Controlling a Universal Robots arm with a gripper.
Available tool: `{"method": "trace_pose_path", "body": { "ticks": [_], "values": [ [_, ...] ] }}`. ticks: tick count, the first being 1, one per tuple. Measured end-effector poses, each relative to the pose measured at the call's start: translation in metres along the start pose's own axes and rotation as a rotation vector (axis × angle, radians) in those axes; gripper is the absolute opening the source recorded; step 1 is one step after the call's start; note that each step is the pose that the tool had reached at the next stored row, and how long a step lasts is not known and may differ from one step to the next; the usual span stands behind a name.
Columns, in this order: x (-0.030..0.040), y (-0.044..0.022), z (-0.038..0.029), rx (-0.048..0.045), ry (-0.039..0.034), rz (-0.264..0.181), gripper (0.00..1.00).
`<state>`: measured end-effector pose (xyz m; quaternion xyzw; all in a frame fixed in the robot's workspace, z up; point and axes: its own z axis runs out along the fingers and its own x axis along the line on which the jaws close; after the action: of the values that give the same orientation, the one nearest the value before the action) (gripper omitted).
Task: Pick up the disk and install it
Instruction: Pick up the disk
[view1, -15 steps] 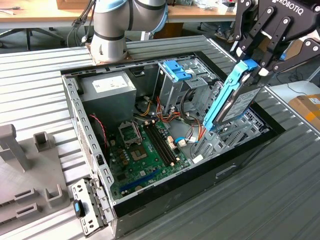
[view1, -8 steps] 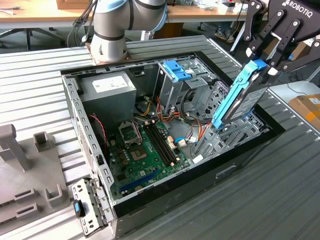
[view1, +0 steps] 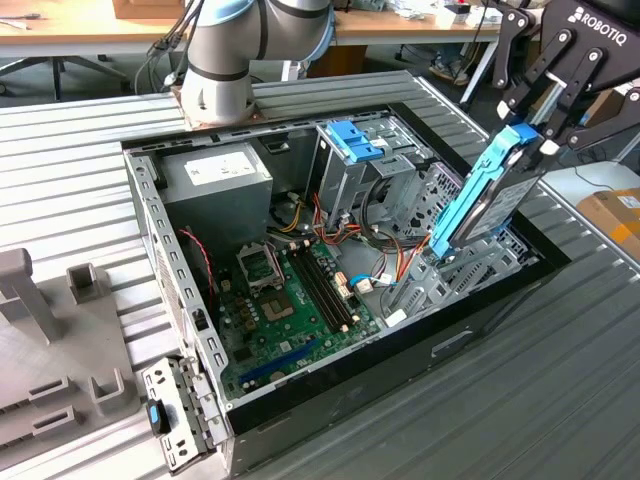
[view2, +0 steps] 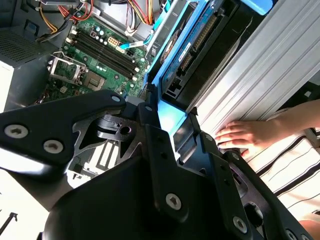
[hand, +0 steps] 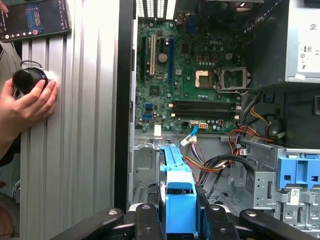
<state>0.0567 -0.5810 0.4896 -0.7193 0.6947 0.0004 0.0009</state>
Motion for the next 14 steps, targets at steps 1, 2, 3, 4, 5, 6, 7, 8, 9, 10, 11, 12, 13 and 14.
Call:
{"method": "trace_pose_path", "body": {
  "ticks": [1,2,3,4,5,6,7,8,9,10,11,12,13,14],
  "values": [
    [0.0000,0.0000,0.0004,0.0000,-0.0001,0.000,0.36],
    [0.0000,0.0000,0.0010,0.0000,-0.0004,0.000,0.36],
    [0.0000,0.0000,0.0032,0.0000,-0.0002,0.000,0.36],
    [0.0000,0.0000,0.0065,0.0000,-0.0003,0.000,0.36],
    [0.0000,0.0000,0.0087,0.0000,-0.0002,0.000,0.36],
    [0.0000,0.0000,0.0099,0.0000,-0.0002,0.000,0.36],
    [0.0000,0.0000,0.0106,0.0000,-0.0002,0.000,0.36],
    [0.0000,-0.0004,0.0110,-0.0001,-0.0001,0.000,0.36],
    [0.0000,-0.0014,0.0115,0.0000,-0.0001,0.000,0.36],
    [0.0000,-0.0036,0.0122,0.0000,-0.0003,0.000,0.36],
    [0.0000,-0.0051,0.0126,0.0000,-0.0002,0.000,0.36],
    [0.0000,-0.0062,0.0131,0.0000,-0.0002,0.000,0.36],
    [0.0000,-0.0075,0.0156,0.0000,-0.0002,0.000,0.36],
    [0.0001,-0.0077,0.0191,0.0000,-0.0002,0.000,0.36]
  ]
}}
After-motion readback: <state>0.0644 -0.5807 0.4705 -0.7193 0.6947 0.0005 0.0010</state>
